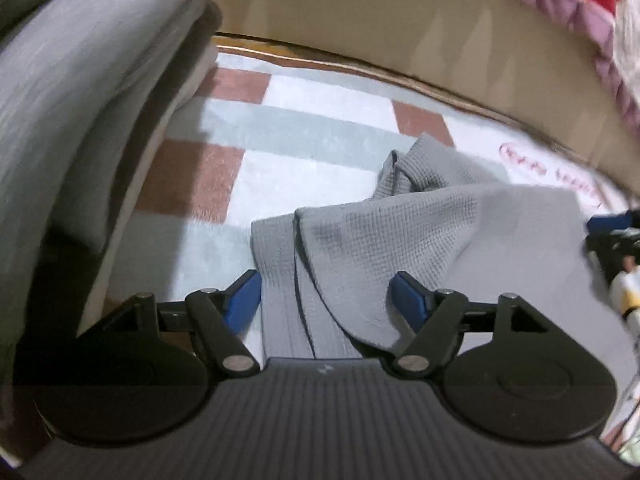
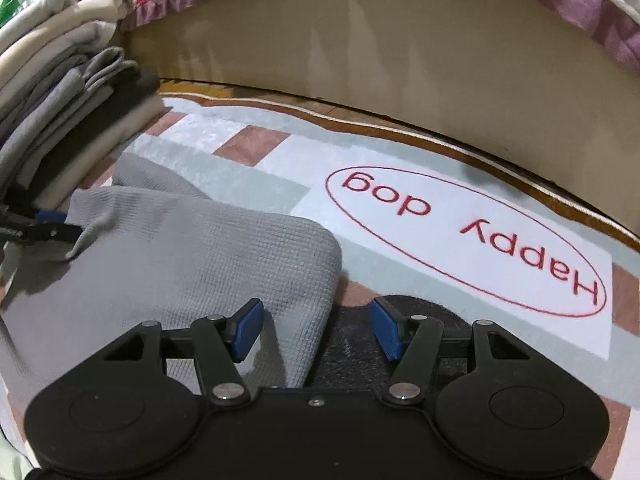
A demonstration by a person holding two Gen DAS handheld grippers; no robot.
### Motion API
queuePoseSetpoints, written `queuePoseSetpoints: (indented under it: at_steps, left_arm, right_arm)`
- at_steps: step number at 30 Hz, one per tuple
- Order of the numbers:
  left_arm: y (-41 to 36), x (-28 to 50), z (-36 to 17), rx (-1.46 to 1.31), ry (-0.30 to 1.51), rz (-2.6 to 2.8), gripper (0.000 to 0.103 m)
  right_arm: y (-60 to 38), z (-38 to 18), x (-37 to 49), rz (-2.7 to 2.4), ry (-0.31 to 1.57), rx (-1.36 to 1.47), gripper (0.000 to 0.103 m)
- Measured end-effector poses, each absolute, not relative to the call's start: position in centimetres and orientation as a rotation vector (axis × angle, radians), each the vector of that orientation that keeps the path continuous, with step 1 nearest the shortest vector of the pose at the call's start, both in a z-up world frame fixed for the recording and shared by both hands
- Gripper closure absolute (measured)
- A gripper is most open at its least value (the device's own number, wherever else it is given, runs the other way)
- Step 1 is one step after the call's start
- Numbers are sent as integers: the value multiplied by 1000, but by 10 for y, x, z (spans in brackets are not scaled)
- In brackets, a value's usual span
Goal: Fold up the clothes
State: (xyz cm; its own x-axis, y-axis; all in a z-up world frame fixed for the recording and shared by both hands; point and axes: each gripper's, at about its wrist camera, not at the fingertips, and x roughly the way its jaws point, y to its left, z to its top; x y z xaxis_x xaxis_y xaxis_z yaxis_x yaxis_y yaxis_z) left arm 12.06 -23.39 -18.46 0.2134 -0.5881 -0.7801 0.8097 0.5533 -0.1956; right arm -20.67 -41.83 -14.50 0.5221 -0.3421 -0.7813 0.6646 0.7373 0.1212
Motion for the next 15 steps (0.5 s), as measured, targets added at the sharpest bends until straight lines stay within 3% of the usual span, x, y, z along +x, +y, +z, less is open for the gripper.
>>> queuePoseSetpoints:
  at_steps: [1, 2, 4, 8, 15]
  left_arm:
    - [-236, 119, -183, 288, 924, -988, 77]
    - [-237, 116, -181, 279, 912, -1008, 91]
    - [-237, 107, -172, 309, 818, -996, 95]
    - [-235, 87, -154, 386, 605, -948, 92]
    - [-226, 92, -165, 352, 634, -821, 82]
  right_arm:
    - [-415, -145, -206, -622, 823, 429, 39]
    - [-413, -145, -205, -618, 827, 421, 39]
    - [-405, -144, -204, -611, 832, 394, 39]
    - [-396, -148, -204, -593, 850, 386, 39]
    - [-391, -160, -213, -594, 869, 426, 39]
